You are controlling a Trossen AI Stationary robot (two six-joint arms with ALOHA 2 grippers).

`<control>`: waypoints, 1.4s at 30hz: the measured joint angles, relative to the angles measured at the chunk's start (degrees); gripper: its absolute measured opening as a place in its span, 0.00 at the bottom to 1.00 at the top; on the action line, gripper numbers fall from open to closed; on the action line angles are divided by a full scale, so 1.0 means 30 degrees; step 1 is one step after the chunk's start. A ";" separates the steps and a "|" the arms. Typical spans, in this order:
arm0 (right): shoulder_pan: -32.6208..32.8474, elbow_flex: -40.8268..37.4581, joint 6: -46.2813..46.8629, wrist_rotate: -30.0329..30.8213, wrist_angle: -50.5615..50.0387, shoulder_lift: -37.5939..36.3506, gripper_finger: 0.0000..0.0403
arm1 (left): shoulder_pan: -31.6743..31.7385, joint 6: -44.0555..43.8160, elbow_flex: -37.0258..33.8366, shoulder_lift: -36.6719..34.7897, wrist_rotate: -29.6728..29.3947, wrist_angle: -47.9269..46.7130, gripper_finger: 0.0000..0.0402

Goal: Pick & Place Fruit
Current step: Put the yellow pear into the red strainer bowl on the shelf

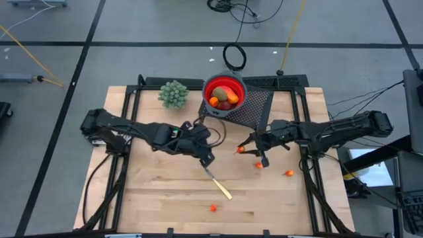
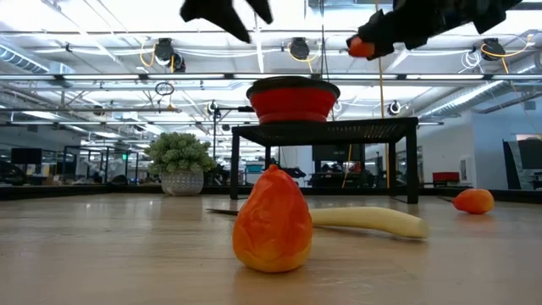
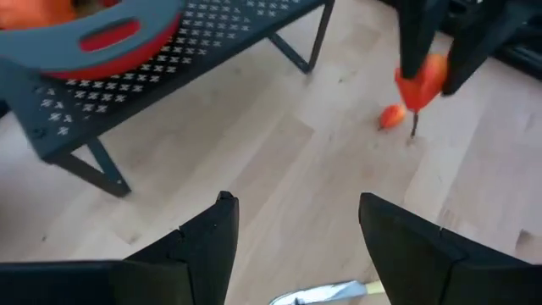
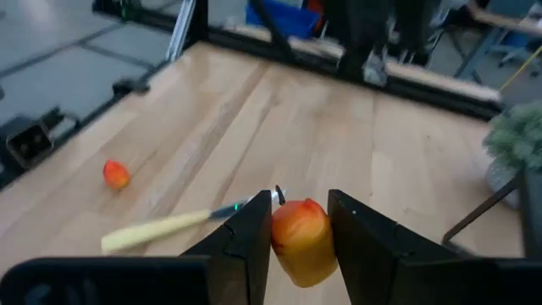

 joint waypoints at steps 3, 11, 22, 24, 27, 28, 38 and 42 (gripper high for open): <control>-0.0149 0.0000 0.0133 -0.0015 0.0077 -0.0596 0.26 | -0.0327 -0.0711 -0.1155 -0.1036 -0.0592 0.0096 0.61; -0.0466 0.0000 0.1249 -0.0121 0.0593 -0.2446 0.27 | -0.1015 -0.0937 -0.4300 -0.3625 -0.1626 0.2581 0.61; -0.1743 0.0000 0.9362 -0.2598 0.4420 -0.4148 0.26 | -0.1014 0.0874 -0.8134 -0.5495 -0.1579 0.7132 0.61; -0.2057 0.0000 1.1149 -0.2598 0.5388 -0.4262 0.26 | -0.1015 0.0995 -0.8574 -0.5720 -0.1579 0.7767 0.61; -0.2615 0.0000 1.3853 -0.2605 0.6804 -0.4340 0.26 | -0.1008 0.1048 -0.8891 -0.5780 -0.1579 0.7896 0.61; -0.2817 0.0000 1.4783 -0.2613 0.7089 -0.4403 0.26 | -0.1008 0.1190 -0.8904 -0.5751 -0.1508 0.7870 0.61; -0.4881 0.0000 2.4814 -0.2635 1.0666 -0.4420 0.27 | -0.1008 0.2469 -0.8891 -0.5750 -0.1389 0.8057 0.61; -0.5524 0.0000 2.7018 -0.2665 1.1632 -0.4423 0.27 | -0.1008 0.2542 -0.8891 -0.5750 -0.1331 0.8071 0.61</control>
